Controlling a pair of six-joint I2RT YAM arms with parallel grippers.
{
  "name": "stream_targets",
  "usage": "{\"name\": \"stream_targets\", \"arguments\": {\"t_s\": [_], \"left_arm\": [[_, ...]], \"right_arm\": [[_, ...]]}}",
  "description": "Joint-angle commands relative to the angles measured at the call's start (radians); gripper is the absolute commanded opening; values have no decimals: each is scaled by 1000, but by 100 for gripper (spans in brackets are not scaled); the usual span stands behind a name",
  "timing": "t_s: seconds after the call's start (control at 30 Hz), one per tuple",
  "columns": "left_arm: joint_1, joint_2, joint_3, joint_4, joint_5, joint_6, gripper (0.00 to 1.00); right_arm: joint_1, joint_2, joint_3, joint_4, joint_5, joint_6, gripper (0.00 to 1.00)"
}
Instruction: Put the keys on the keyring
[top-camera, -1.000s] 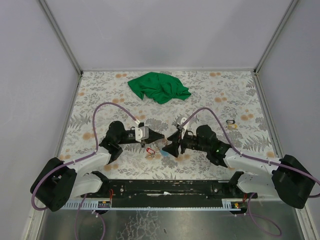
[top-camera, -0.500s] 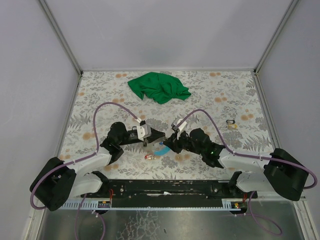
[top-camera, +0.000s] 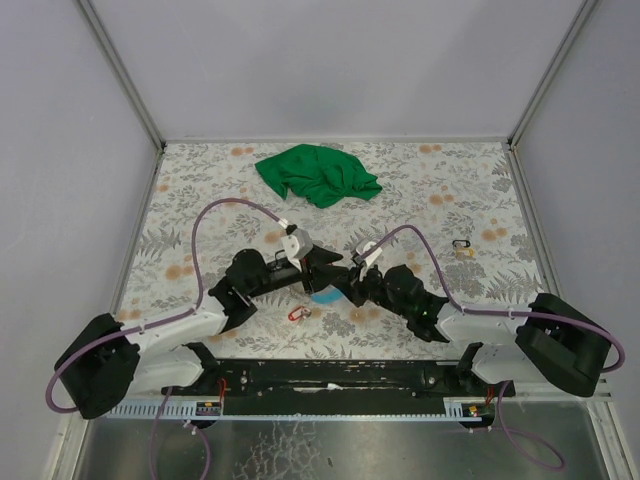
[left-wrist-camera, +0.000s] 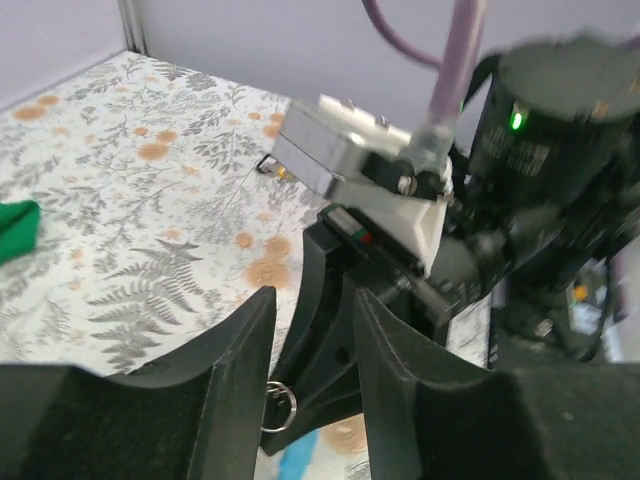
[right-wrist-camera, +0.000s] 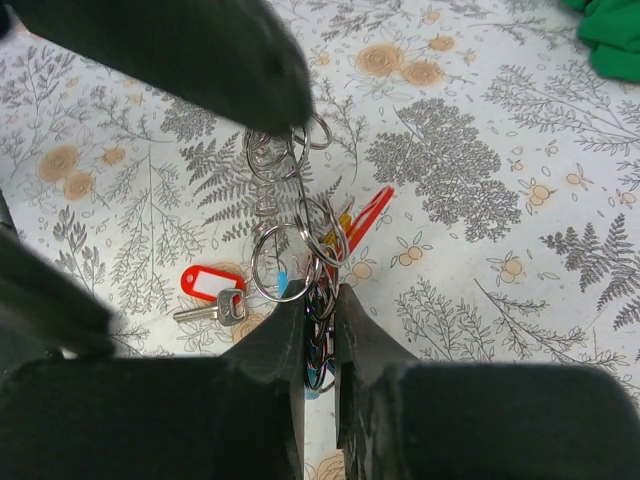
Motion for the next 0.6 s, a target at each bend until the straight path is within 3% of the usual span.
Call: {"name": "stream_targets", "arguments": {"t_s": [0.0, 0.27, 0.43, 0.57], "left_arm": [[-36, -85, 23, 42, -145, -352, 39], [-24, -268, -55, -177, -424, -626, 44], [-12, -283, -93, -241, -470, -715, 44], [36, -253, -131, -202, -456, -786, 38]], "right_arm": [[4, 14, -30, 213, 65, 11, 0], [4, 35, -64, 311, 108, 14, 0], [4, 49, -78, 363, 118, 21, 0], [4, 54, -91, 407, 108, 28, 0]]}}
